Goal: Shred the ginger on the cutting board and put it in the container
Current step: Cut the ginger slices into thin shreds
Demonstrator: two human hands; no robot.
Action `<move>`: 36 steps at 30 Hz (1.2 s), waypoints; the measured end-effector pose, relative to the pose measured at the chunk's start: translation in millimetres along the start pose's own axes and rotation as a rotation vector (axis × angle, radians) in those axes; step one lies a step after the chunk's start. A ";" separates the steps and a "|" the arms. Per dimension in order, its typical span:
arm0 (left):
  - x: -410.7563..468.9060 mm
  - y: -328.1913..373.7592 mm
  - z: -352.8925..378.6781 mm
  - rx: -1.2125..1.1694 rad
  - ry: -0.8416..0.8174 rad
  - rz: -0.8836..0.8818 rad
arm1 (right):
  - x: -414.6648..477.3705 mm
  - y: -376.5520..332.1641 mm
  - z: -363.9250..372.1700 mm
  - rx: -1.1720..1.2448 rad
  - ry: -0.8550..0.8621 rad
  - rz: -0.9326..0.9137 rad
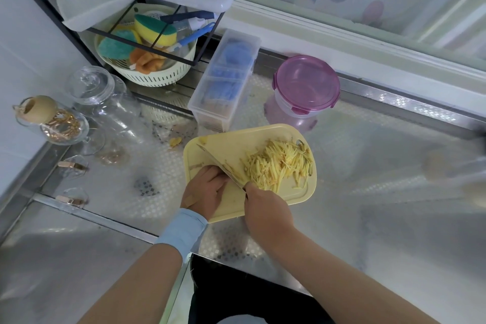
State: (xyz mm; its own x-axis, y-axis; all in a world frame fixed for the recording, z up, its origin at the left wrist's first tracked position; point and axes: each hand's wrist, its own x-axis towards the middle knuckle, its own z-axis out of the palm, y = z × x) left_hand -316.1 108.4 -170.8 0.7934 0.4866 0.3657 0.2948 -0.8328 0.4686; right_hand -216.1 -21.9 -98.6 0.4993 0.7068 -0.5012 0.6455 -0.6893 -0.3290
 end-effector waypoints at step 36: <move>-1.5 0.2 3.1 -0.027 0.040 -0.057 | -14.1 3.0 -5.9 -0.051 -0.018 0.005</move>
State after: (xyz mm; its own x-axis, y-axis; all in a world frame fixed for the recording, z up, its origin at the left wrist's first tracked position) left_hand -315.6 106.6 -173.7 0.7537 0.5438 0.3691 0.3241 -0.7960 0.5112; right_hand -217.7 -33.1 -87.8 0.4923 0.7003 -0.5170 0.6718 -0.6833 -0.2859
